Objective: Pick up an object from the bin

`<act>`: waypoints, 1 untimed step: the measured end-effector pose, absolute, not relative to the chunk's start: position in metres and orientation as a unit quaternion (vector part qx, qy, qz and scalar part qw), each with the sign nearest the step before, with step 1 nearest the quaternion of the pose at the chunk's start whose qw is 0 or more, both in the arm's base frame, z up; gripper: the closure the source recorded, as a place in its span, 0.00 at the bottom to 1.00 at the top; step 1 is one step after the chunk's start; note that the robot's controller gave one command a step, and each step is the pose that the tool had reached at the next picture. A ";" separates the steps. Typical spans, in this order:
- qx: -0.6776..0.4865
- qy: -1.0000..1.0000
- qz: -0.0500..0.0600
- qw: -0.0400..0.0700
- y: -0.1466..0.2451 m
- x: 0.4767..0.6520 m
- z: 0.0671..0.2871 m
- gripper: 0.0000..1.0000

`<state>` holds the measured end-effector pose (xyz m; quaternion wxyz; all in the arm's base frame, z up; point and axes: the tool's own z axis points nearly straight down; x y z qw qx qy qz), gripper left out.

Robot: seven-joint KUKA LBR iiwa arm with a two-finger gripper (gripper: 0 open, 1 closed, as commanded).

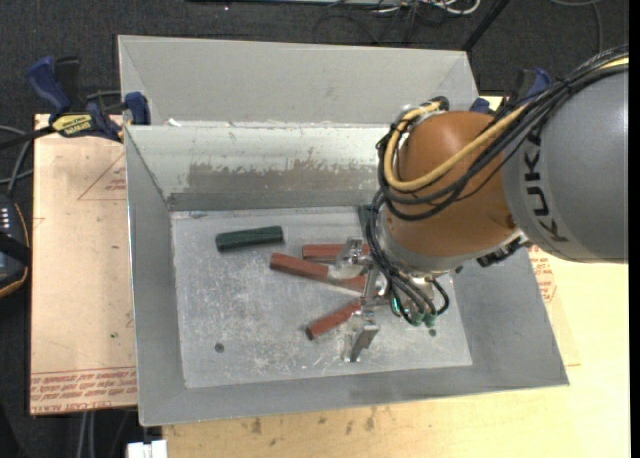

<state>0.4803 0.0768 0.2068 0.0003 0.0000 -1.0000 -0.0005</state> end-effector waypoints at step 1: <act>0.003 -1.000 -0.001 -0.001 0.076 0.482 0.205 0.00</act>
Offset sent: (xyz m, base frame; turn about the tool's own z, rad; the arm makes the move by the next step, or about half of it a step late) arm 0.0472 -0.0220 -0.0028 -0.2013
